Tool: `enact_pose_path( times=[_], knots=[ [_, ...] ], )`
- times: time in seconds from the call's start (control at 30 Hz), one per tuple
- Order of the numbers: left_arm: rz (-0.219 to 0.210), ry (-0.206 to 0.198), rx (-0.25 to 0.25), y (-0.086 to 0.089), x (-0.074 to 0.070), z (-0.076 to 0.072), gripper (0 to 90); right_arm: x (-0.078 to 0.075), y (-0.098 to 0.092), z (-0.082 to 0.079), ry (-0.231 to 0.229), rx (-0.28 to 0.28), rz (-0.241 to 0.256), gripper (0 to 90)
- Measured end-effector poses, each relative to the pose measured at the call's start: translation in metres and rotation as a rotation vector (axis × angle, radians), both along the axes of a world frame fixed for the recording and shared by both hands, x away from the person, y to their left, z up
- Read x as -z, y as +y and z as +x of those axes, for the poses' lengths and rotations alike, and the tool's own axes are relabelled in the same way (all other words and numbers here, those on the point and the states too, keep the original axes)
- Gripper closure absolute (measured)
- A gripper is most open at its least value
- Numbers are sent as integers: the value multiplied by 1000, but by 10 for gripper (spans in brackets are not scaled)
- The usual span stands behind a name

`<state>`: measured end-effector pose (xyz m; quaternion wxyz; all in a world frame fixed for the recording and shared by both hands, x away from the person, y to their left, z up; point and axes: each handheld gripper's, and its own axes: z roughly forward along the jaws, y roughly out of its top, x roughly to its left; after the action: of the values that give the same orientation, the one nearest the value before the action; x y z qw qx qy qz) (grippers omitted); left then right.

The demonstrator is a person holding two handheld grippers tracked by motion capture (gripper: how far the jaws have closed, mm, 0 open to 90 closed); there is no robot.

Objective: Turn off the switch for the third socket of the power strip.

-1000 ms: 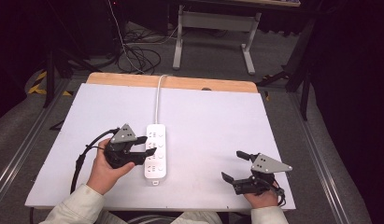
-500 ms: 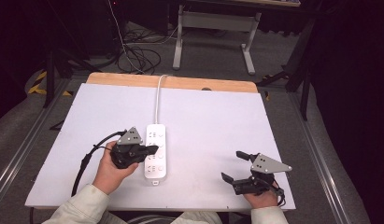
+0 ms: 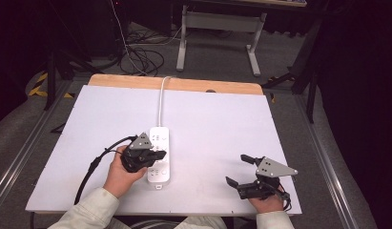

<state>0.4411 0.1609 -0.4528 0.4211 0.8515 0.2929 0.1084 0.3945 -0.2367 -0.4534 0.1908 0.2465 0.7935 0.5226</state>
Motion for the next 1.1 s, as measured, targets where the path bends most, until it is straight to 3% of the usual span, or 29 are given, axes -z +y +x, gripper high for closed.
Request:
enact_pose_path(
  times=[0.1, 0.6, 1.1],
  knots=[
    [28, -8, 6, -2, 5, 2, 899, 0, 0, 0, -1, -2, 2, 79],
    [50, -5, 17, -5, 14, 5, 899, 0, 1, -1, -3, -8, 0, 78],
    [11, 32, 11, -3, 19, 10, 900, 0, 1, 0, -2, -7, -6, 78]
  ],
)
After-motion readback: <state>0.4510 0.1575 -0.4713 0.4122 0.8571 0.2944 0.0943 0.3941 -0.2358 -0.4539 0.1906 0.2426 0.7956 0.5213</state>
